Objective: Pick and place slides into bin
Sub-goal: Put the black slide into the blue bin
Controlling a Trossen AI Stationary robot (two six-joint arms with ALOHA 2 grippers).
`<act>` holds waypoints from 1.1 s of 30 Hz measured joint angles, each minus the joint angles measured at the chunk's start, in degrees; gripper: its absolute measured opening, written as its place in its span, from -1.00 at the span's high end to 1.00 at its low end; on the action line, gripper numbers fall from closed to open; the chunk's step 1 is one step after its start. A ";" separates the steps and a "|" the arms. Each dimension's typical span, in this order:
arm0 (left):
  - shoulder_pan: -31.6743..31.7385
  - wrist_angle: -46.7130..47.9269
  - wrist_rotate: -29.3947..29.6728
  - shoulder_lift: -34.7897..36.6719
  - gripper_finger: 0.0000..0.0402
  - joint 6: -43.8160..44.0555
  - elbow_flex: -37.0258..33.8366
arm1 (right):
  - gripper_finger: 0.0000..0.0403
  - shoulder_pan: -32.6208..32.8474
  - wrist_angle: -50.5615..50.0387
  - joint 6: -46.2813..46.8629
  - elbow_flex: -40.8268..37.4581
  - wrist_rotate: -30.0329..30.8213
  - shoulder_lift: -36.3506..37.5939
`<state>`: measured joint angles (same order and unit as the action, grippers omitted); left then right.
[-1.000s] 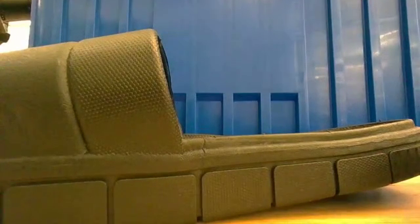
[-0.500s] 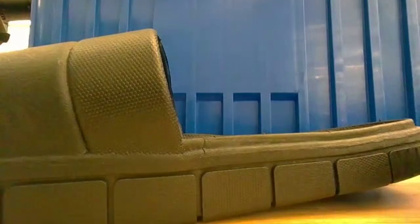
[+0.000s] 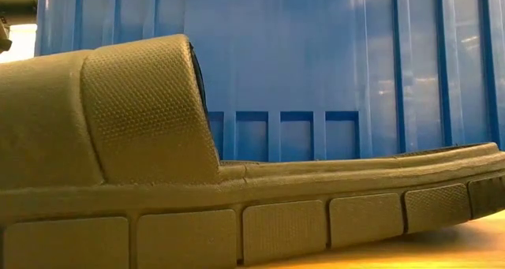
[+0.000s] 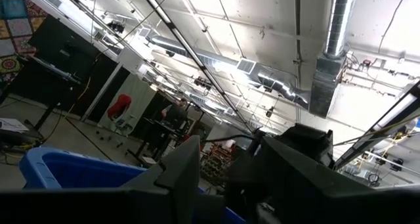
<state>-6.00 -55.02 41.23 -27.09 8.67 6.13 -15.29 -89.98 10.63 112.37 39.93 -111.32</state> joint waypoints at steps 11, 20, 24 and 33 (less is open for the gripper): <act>-0.02 0.17 0.00 -0.15 0.26 -0.02 0.00 | 0.94 -3.42 -0.05 -0.61 -6.62 0.67 0.33; -0.01 0.35 0.00 -0.24 0.26 -0.04 0.00 | 0.94 -6.45 0.57 0.21 -11.52 -0.79 -0.24; 0.00 0.35 0.00 -0.24 0.26 -0.04 0.00 | 0.94 -7.28 0.11 0.07 -12.98 -1.67 -0.27; 0.00 0.28 0.00 -0.24 0.26 -0.04 0.00 | 0.94 -8.02 1.85 -0.88 -15.18 -4.38 -0.29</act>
<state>-6.00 -54.74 41.23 -27.33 8.62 6.13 -23.31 -88.13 9.75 97.20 35.55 -111.61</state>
